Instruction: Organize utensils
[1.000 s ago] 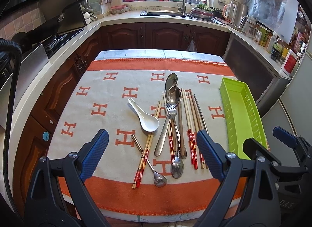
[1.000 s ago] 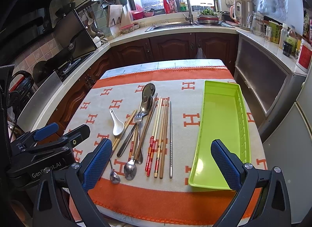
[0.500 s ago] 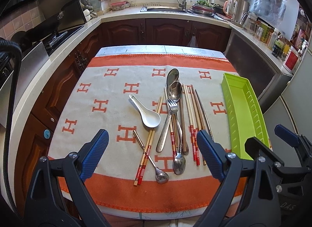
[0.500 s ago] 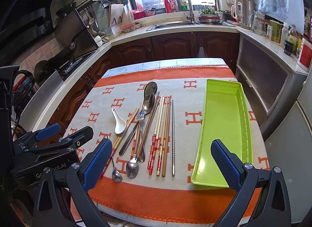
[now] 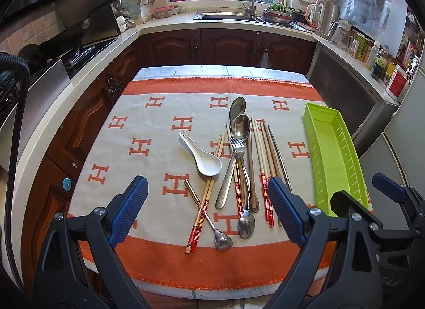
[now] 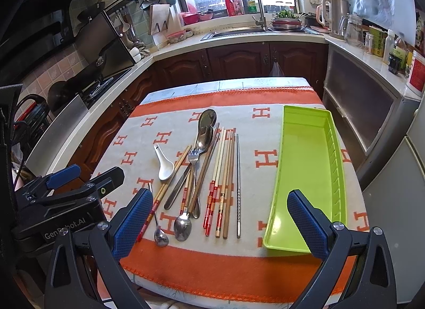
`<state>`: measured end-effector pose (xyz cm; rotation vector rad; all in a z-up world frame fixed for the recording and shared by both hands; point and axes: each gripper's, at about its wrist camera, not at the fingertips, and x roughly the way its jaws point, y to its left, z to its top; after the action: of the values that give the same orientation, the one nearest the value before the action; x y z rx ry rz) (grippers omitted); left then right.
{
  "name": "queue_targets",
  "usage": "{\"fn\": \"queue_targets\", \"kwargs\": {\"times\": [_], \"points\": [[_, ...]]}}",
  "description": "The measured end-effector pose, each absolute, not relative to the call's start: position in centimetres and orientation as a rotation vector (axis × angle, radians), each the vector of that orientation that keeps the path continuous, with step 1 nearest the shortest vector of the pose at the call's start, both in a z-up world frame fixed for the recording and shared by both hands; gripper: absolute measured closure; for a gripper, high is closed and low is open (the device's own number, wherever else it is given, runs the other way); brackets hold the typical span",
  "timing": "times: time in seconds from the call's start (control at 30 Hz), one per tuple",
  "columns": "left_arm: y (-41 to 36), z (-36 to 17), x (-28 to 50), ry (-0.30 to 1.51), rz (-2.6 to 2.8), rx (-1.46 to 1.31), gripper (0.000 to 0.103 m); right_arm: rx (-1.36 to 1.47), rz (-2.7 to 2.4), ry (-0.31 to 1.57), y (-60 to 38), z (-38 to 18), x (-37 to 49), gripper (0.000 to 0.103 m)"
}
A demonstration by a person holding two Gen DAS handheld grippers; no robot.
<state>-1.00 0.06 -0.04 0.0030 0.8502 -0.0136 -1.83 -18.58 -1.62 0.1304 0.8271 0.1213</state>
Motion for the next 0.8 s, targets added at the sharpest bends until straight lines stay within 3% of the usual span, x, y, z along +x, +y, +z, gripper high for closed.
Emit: {"fn": "queue_targets", "kwargs": {"times": [0.8], "points": [[0.15,-0.10,-1.18,0.854,-0.007,0.006,0.013,0.134,0.124,0.835,-18.17,-2.06,-2.12,0.000]]}}
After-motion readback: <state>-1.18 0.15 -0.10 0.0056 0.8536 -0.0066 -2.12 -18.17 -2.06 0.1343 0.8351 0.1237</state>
